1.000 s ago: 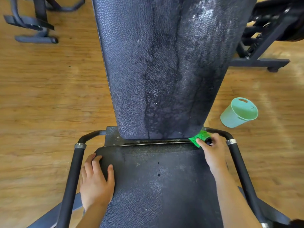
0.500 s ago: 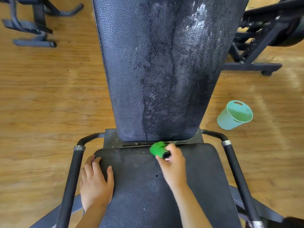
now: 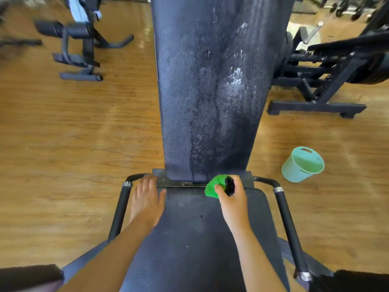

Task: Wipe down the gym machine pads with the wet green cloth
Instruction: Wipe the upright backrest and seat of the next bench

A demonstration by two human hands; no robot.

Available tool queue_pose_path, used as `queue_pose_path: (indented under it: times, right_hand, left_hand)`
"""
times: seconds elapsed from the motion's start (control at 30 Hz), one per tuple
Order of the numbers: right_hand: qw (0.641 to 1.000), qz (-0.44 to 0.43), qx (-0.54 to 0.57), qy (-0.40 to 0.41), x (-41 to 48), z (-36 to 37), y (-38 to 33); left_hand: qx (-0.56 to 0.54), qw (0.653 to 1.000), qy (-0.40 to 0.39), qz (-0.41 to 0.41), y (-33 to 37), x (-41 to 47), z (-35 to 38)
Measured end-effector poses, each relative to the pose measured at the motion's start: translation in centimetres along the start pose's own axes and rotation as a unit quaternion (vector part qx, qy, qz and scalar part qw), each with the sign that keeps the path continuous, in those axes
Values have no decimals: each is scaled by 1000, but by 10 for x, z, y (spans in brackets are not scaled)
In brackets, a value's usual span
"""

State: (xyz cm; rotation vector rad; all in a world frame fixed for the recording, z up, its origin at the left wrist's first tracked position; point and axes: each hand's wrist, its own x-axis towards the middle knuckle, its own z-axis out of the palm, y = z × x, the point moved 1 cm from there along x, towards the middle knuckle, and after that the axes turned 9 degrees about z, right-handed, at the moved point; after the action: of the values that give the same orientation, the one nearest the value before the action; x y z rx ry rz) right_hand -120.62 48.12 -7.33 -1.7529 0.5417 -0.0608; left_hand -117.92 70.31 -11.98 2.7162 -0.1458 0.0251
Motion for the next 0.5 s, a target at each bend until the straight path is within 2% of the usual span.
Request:
queue_pose_path:
  times: [0.27, 0.5]
  right_hand:
    - [994, -64, 34, -83, 28, -70, -120]
    - [986, -153, 56, -29, 31, -85, -228]
  left_hand:
    - [11, 988, 91, 123, 107, 54, -111]
    - [15, 967, 128, 219, 145, 97, -192]
